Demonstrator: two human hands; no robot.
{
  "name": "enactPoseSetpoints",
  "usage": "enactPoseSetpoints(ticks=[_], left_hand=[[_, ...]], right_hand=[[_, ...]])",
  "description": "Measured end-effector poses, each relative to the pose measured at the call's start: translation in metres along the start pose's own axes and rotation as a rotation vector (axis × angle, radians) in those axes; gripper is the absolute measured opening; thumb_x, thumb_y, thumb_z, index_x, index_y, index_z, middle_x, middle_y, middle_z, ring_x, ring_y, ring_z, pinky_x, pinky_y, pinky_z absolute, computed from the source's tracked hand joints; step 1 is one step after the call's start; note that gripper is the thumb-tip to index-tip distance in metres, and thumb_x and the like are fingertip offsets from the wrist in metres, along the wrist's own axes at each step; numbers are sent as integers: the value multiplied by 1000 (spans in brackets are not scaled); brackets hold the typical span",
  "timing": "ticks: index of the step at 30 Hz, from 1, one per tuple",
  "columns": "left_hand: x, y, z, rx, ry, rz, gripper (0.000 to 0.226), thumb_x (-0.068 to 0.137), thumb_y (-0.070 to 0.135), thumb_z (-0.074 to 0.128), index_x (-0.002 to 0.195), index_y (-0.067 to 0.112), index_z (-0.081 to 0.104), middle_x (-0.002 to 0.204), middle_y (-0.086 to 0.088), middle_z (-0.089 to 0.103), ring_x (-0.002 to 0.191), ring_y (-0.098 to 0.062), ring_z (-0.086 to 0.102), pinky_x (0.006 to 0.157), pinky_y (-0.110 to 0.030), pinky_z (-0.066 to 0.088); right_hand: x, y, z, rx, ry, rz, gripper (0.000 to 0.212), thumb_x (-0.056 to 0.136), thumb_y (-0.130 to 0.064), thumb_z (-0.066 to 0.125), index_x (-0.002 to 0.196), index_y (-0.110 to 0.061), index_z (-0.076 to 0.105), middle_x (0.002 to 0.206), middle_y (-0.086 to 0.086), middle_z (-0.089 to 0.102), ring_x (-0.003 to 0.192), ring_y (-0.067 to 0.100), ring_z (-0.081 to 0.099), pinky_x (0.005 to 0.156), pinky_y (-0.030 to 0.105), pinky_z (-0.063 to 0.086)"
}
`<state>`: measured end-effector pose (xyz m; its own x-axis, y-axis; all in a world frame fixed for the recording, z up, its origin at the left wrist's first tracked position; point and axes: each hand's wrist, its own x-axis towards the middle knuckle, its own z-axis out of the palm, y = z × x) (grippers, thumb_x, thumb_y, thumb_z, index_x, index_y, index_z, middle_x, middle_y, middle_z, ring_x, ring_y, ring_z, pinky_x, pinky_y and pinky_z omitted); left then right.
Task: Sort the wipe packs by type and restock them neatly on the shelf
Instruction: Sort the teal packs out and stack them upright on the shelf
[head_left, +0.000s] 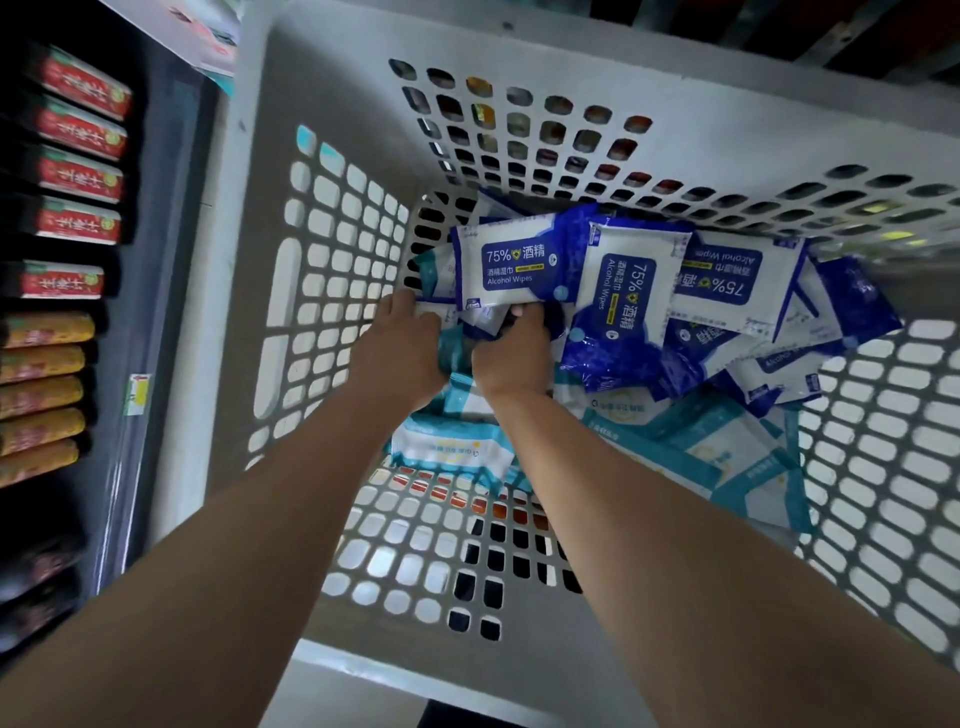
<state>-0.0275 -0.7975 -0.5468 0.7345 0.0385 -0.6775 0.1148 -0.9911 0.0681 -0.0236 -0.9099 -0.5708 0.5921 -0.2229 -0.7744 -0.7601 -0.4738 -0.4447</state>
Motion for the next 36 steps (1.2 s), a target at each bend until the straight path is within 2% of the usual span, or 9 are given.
enactPoseSetpoints(ticks=[3, 6, 12, 17, 21, 26, 31, 33, 36], left_hand=[[-1, 0, 0, -33, 3, 0, 50, 75, 26, 74, 118, 8, 56, 145, -10, 31, 135, -26, 29, 97, -39, 43], [-4, -2, 0, -65, 0, 8, 56, 72, 31, 79, 118, 7, 58, 148, -8, 31, 137, -24, 28, 101, -38, 39], [-14, -2, -11, -175, 32, -52, 48, 73, 28, 80, 111, 8, 59, 153, -5, 28, 136, -24, 32, 99, -38, 40], [-37, 1, -28, -240, 71, -69, 37, 77, 23, 77, 106, 10, 60, 128, -7, 52, 111, -27, 53, 85, -36, 45], [-58, 1, -40, -316, 70, -156, 26, 83, 23, 70, 106, 20, 58, 103, -4, 66, 91, -26, 59, 74, -35, 48], [-84, 22, -61, -368, 247, -88, 30, 92, 19, 59, 122, 20, 63, 111, -7, 69, 96, -28, 62, 75, -30, 43], [-112, 71, -46, -511, 198, 292, 38, 92, 10, 59, 127, 23, 62, 117, -1, 67, 93, -17, 63, 82, -25, 48], [-115, 90, -26, -503, 25, 418, 43, 92, 7, 57, 132, 25, 57, 130, -3, 60, 107, -18, 59, 92, -29, 46], [-110, 111, 10, -175, -429, 532, 58, 94, 6, 50, 146, 28, 36, 159, -2, 17, 145, -20, 20, 117, -35, 21]], right_hand=[[1, 4, 4, -50, -67, 41, 32, 80, -6, 60, 111, -9, 55, 107, 9, 67, 102, 31, 62, 90, 41, 51], [-2, 8, 5, -88, -165, 43, 5, 84, -10, 57, 82, -13, 61, 79, 5, 63, 84, 30, 62, 70, 31, 48], [-15, -1, -11, 164, -159, -48, 29, 93, -17, 53, 67, -14, 41, 64, -3, 41, 61, 14, 39, 58, 30, 34], [-38, -6, -41, 379, -159, -95, 29, 79, -23, 57, 64, -13, 34, 65, 7, 30, 63, 35, 45, 83, 58, 50], [-54, 3, -76, 446, -186, -70, 44, 81, -11, 59, 53, -18, 24, 53, -4, 25, 62, 21, 43, 60, 25, 51], [-71, 26, -128, 299, -154, -84, 41, 77, 3, 57, 57, -17, 28, 66, 13, 41, 61, 24, 51, 53, 31, 46], [-66, 56, -195, -1, 22, -169, 24, 79, 2, 53, 74, -19, 43, 68, 3, 48, 59, 24, 45, 56, 35, 39], [-65, 70, -214, -168, -44, -193, 28, 84, -2, 49, 96, -27, 51, 73, -1, 54, 61, 24, 51, 55, 32, 40], [-67, 88, -225, -569, -178, -193, 46, 89, -9, 44, 125, -36, 53, 96, 3, 62, 81, 25, 59, 62, 30, 45]])
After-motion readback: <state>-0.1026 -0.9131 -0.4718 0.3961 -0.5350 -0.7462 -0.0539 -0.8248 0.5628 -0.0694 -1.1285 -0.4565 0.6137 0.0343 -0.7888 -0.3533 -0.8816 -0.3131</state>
